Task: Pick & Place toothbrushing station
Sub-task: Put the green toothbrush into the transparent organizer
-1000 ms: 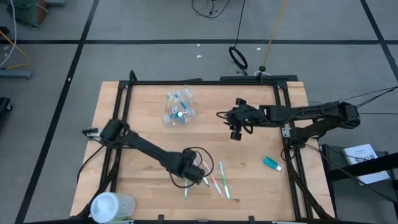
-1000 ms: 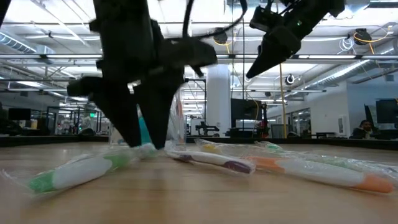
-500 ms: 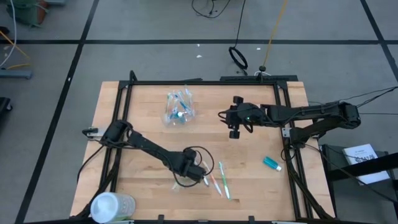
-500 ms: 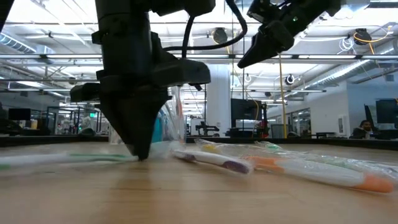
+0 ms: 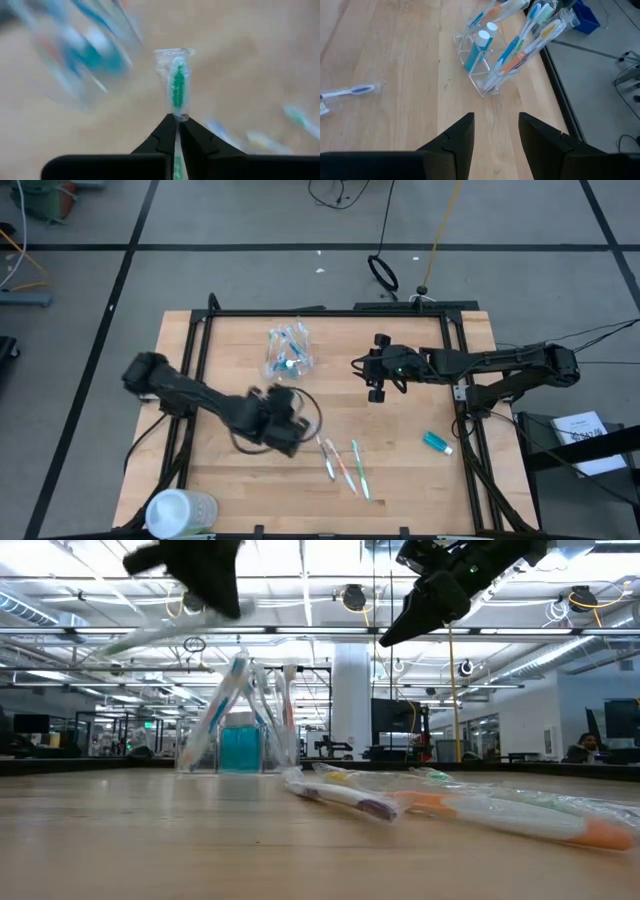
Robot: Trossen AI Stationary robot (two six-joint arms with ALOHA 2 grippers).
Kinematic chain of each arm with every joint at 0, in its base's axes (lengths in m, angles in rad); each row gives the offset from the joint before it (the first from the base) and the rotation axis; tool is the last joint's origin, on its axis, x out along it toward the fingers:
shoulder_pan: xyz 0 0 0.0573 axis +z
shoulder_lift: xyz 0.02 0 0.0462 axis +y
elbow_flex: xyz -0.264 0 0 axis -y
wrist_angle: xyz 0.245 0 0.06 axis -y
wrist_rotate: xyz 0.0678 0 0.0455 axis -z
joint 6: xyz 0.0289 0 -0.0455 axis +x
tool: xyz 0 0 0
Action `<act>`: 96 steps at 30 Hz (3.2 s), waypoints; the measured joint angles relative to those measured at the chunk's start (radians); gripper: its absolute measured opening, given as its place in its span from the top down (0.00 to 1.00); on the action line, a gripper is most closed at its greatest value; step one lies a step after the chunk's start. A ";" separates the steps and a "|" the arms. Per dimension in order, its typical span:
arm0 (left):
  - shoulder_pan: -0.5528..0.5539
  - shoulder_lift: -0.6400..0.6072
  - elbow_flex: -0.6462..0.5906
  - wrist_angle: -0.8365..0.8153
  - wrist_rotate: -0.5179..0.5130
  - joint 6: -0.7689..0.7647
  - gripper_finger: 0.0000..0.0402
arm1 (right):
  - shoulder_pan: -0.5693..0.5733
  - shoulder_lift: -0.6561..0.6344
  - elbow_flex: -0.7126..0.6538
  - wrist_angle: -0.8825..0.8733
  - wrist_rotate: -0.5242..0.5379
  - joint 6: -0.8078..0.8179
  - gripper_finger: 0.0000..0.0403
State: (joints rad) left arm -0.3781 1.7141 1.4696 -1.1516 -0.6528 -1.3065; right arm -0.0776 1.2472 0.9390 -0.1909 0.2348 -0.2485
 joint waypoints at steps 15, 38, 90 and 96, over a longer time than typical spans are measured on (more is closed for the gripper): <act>0.155 -0.133 -0.021 -0.193 -0.592 -0.003 0.99 | 0.000 0.000 0.000 0.069 0.000 0.091 0.64; 0.395 -0.334 -0.397 0.719 -0.414 0.901 0.99 | 0.001 0.000 -0.137 0.374 -0.003 0.174 0.64; 0.402 -0.436 -0.912 1.164 -0.338 0.608 0.99 | 0.001 0.000 -0.153 0.309 -0.003 0.334 0.64; 0.403 -0.391 -0.911 1.164 -0.323 0.544 0.94 | 0.000 0.014 -0.153 0.409 -0.065 0.237 0.64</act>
State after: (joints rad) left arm 0.0246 1.3228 0.5586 0.0128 -0.9761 -0.7621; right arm -0.0772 1.2608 0.7860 0.2177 0.1698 -0.0114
